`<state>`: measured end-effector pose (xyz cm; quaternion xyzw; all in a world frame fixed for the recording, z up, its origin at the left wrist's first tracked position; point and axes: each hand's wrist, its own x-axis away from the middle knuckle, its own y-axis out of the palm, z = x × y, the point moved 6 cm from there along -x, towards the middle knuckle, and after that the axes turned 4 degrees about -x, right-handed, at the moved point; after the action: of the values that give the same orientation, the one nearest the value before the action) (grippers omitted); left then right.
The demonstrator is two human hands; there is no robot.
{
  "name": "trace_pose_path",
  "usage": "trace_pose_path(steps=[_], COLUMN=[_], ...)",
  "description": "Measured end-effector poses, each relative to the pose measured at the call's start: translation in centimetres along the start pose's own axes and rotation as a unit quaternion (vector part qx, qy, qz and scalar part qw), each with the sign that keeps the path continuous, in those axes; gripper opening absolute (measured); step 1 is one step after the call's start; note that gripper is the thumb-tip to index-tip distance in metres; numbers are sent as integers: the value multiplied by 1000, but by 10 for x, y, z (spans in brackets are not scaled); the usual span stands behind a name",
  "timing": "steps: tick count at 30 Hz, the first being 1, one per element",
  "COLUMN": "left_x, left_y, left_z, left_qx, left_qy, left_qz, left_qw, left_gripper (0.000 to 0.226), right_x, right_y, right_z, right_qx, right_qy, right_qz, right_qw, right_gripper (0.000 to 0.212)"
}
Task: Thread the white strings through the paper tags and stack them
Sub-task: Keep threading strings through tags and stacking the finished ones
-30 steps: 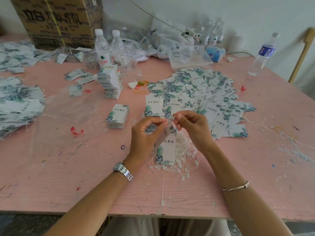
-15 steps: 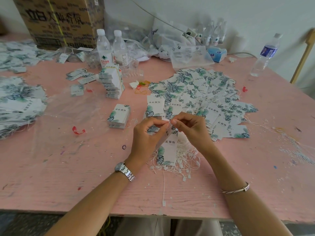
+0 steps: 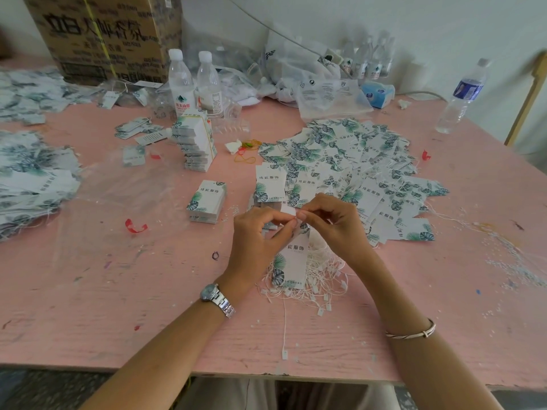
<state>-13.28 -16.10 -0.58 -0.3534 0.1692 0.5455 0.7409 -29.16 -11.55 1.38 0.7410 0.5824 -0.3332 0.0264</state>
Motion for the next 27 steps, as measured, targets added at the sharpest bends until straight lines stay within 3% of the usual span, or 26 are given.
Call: trace_pose_path(steps=[6, 17, 27], left_x=[1, 0, -2], left_y=[2, 7, 6], left_z=[-3, -6, -6], left_qx=[-12, 4, -11], left_qy=[-9, -27, -10], left_qz=[-17, -43, -30], left_qw=[1000, 999, 999], left_gripper=[14, 19, 17], right_x=[-1, 0, 1], right_y=[0, 0, 3], right_z=[-2, 6, 4], right_qx=[24, -61, -52], right_qy=[-7, 72, 64], right_qz=[-6, -40, -48], right_qw=[1000, 995, 995], right_gripper=[7, 16, 14])
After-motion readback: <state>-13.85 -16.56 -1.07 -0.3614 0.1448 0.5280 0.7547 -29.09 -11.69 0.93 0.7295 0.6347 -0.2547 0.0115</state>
